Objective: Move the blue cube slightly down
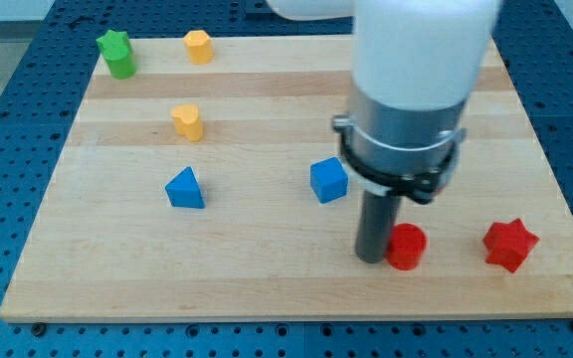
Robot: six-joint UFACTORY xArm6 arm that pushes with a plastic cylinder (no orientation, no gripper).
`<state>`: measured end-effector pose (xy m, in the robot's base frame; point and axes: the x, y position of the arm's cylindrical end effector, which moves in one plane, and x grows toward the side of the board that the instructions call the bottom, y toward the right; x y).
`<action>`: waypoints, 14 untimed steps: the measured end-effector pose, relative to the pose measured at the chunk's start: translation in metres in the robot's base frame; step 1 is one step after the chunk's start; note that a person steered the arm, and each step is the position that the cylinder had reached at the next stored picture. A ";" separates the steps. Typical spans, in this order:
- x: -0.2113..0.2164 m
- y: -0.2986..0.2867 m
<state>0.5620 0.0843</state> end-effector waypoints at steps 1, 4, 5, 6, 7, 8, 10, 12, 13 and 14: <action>-0.001 0.034; -0.009 0.024; -0.045 0.024; -0.081 0.034; -0.089 0.040; -0.089 0.040; -0.145 0.040; -0.141 0.001; -0.130 -0.025; -0.119 -0.068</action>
<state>0.4428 0.0163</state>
